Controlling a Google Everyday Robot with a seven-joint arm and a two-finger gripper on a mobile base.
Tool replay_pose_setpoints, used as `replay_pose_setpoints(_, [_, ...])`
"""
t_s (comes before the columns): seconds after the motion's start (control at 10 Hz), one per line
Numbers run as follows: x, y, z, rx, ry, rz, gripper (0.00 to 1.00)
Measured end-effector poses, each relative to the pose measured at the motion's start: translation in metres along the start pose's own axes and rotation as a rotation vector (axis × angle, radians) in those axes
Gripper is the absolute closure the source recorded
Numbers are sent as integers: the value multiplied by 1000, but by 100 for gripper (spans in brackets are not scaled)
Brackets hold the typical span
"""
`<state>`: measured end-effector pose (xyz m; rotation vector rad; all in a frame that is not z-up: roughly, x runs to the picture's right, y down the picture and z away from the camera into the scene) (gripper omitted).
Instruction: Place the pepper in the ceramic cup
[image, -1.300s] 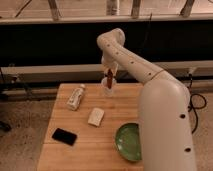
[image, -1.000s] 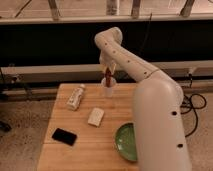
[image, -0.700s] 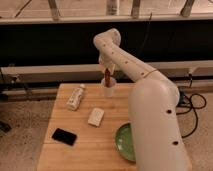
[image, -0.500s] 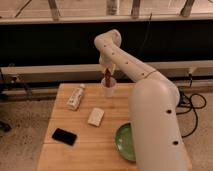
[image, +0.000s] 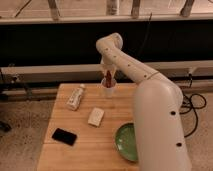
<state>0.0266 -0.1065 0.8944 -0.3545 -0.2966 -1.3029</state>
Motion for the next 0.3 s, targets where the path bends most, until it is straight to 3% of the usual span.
replay_pose_setpoints(0.3, [0, 4, 3, -1, 1, -2, 86])
